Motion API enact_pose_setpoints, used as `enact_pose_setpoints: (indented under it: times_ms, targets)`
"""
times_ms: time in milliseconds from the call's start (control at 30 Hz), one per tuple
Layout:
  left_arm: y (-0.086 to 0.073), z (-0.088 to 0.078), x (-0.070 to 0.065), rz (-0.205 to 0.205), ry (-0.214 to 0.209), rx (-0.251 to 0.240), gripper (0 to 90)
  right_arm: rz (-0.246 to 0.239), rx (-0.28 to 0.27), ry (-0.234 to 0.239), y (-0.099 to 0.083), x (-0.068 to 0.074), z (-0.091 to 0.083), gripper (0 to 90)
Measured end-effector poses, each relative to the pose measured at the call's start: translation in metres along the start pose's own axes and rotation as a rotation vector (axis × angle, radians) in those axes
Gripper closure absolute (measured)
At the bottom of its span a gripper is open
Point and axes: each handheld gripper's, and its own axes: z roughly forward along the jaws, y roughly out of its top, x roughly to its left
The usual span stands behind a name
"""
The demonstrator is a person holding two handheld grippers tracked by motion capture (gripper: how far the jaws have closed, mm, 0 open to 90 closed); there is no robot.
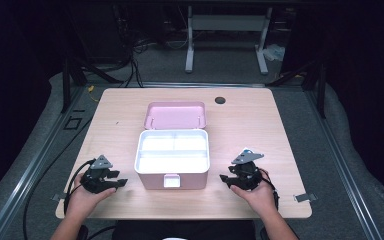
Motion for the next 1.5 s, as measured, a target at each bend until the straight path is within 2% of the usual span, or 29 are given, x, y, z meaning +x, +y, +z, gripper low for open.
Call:
enact_pose_setpoints:
  times_ms: [200,300,467,533,567,600,667,767,867,900,967,1000,1067,1133,1167,1200,1267,1400,1500]
  targets:
    - [-0.004,-0.002,0.003,-0.026,-0.015,-0.011,54.1,-0.017,0.012,-0.013,0.0,0.001,-0.001,51.1]
    - [-0.004,-0.005,0.006,-0.067,-0.052,-0.037,54.8,-0.016,0.001,-0.017,-0.001,0.001,-0.001,52.3]
    - [-0.001,-0.006,0.007,-0.063,-0.062,-0.023,53.5,-0.021,0.004,-0.011,0.001,-0.001,0.0,53.1]
    - [0.0,-0.007,0.007,-0.052,-0.05,-0.019,52.9,-0.04,0.024,-0.037,0.003,-0.001,0.0,53.1]
    - [0.0,-0.007,0.007,-0.052,-0.05,-0.019,53.0,-0.038,0.039,-0.02,0.003,-0.001,0.0,53.1]
    - [0.001,-0.008,0.007,-0.047,-0.054,-0.017,53.2,-0.03,0.023,-0.007,0.002,-0.001,0.001,53.9]
    - [0.002,-0.009,0.007,-0.051,-0.066,-0.009,53.6,-0.024,0.026,-0.009,0.001,0.0,0.0,55.6]
    - [0.01,-0.012,0.008,-0.039,-0.065,0.0,54.4,-0.024,0.016,-0.004,0.001,0.002,-0.002,56.2]
    - [0.019,-0.017,0.01,-0.046,-0.095,-0.024,56.6,-0.028,0.026,-0.015,0.001,0.003,-0.004,56.0]
    - [0.024,-0.019,0.01,-0.041,-0.112,-0.022,57.3,-0.026,0.026,-0.013,0.0,0.002,-0.004,55.8]
    - [0.033,-0.025,0.012,-0.012,-0.123,-0.034,58.7,-0.017,0.026,-0.01,0.0,0.001,-0.004,55.5]
    - [0.033,-0.025,0.012,-0.012,-0.123,-0.034,59.3,-0.017,0.026,-0.01,0.0,0.001,-0.004,55.5]
    - [0.047,-0.032,0.014,-0.007,-0.163,-0.049,59.4,-0.019,0.014,-0.013,0.001,0.001,-0.006,55.1]
    - [0.055,-0.036,0.016,0.004,-0.183,-0.047,61.5,-0.019,0.013,-0.004,0.001,0.001,-0.007,55.0]
    - [0.055,-0.036,0.016,0.004,-0.183,-0.047,61.5,-0.02,0.017,0.002,0.001,0.002,-0.007,55.1]
    - [0.062,-0.038,0.016,0.016,-0.194,-0.045,61.9,-0.028,0.017,0.01,0.001,0.002,-0.007,55.0]
    - [0.069,-0.04,0.015,0.035,-0.195,-0.029,63.3,-0.039,0.015,-0.001,0.001,0.003,-0.008,55.0]
    - [0.083,-0.046,0.016,0.053,-0.21,-0.027,63.9,-0.026,-0.007,-0.018,0.0,0.002,-0.013,55.1]
    - [0.092,-0.048,0.015,0.095,-0.208,-0.008,64.0,-0.018,0.003,-0.013,-0.003,0.003,-0.014,55.1]
